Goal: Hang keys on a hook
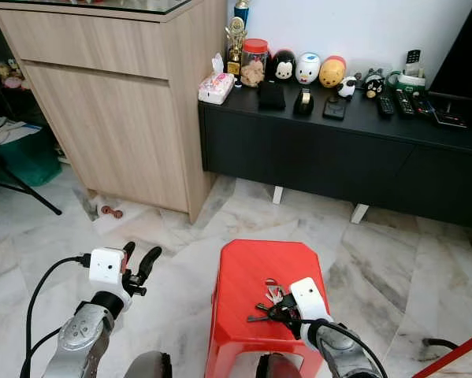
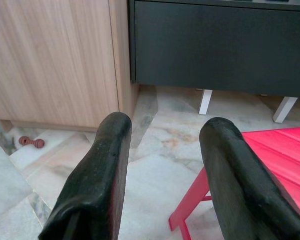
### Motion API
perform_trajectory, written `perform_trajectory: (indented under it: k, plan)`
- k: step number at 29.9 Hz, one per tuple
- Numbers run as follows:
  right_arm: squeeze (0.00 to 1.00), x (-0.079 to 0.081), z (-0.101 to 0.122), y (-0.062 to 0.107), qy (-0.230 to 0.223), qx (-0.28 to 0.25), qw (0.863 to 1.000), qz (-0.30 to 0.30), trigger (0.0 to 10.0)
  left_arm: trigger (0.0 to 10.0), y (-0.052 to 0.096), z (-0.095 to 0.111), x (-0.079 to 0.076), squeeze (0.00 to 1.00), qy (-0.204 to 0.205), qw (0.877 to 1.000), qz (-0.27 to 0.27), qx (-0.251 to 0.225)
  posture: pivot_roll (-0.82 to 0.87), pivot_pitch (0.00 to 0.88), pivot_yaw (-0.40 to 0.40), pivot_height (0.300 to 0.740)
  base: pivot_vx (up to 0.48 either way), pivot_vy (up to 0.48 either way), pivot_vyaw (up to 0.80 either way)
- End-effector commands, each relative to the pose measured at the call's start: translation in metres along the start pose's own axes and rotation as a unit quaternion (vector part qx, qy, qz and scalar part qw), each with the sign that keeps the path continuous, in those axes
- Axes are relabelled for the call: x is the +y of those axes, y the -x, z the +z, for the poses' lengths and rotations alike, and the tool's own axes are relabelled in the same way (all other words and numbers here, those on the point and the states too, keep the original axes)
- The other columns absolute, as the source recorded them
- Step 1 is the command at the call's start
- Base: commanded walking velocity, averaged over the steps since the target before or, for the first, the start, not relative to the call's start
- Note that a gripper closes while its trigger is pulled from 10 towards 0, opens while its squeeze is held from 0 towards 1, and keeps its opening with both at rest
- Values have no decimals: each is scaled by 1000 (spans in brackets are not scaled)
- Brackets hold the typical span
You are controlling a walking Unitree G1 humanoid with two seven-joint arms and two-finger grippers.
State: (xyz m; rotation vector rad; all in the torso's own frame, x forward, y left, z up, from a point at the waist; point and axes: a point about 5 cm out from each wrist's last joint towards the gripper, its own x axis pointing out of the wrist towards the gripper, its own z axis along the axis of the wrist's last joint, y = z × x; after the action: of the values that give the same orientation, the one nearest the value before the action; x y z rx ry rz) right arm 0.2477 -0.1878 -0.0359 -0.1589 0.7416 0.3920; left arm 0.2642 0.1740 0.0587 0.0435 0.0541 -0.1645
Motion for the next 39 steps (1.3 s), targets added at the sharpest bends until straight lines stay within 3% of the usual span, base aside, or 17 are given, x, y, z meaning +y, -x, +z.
perform_trajectory:
  k: [1, 12, 25, 39]
  plan:
    - [0, 2, -6, 1, -4, 11, 1000, 14, 10000, 10000, 1, -1, -2, 0, -4, 1000, -10, 8, 153, 44, -62, 627, 0, 0, 0]
    - [0, 0, -11, 2, -11, 31, 999, 0, 10000, 10000, 0, -1, -2, 0, -5, 1000, -11, 8, 153, 44, -59, 627, 0, 0, 0]
    - [0, 6, -16, 0, -50, 35, 998, -3, 10000, 10000, 0, -1, -2, 0, -6, 1000, -12, 10, 157, 48, -56, 627, 0, 0, 0]
    - [0, 8, -21, -1, -52, 44, 998, -15, 10000, 10000, 1, -2, -2, 0, -7, 1000, -12, 11, 164, 49, -50, 627, 0, 0, 0]
